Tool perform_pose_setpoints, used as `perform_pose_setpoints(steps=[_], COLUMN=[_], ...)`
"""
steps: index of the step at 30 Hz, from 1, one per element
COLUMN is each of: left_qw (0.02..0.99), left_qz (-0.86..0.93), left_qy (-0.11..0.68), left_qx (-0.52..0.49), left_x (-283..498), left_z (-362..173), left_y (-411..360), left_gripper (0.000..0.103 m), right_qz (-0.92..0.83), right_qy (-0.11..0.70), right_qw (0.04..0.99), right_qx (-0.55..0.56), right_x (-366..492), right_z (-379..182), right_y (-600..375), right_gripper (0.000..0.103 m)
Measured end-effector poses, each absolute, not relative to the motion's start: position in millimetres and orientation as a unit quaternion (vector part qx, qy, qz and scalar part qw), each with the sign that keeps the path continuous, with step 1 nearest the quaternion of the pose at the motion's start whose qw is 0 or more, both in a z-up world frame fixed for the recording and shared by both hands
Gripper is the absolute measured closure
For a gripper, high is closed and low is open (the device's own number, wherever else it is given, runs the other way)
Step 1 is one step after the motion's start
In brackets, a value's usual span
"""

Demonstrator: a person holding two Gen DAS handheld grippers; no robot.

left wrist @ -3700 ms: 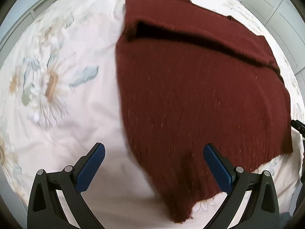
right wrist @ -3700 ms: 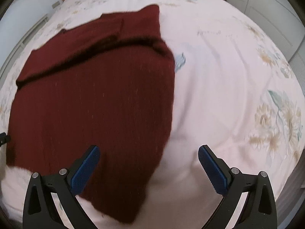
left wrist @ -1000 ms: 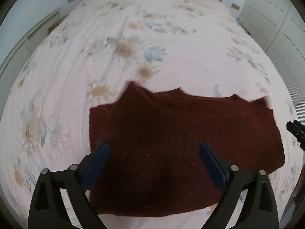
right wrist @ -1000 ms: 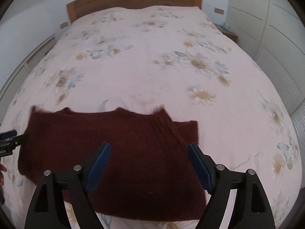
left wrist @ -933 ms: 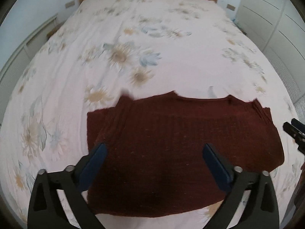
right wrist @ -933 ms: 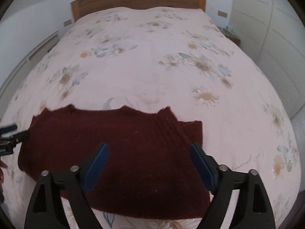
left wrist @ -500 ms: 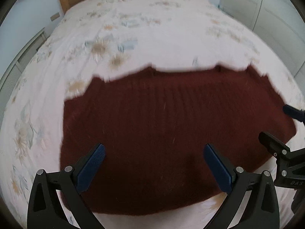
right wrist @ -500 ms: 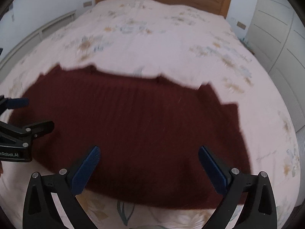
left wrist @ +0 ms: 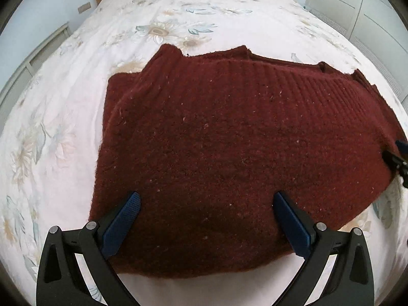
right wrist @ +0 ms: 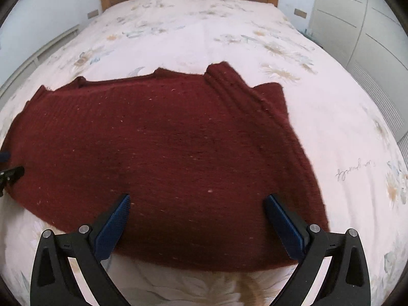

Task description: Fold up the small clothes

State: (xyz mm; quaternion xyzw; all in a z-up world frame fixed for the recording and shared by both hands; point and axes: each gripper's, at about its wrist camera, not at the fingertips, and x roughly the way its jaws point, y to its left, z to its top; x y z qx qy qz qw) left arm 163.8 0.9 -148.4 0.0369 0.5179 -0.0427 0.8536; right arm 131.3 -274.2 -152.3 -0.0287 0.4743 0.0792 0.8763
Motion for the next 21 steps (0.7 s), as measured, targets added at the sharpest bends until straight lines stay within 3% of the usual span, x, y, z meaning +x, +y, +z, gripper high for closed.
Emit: perform_pose_setpoints(steps=[10,21], left_qw=[0.846,0.843], left_qz=[-0.045,-0.021], left_qy=[0.531,0.534], left_qx=[0.020,-0.061], left_x=[163,169], left_z=[-147,-92], left_y=[-2,62], left_gripper=[0.001,0.001], right_qz=[0.077,0.080], right_qy=[0.483,0.477], right_qw=[0.872,0.874], right_qx=[-0.029,-0.038], right_x=[129,81], right_z=[-142,-96], right_y=[-267,-278], right_gripper=[0.000,0.000])
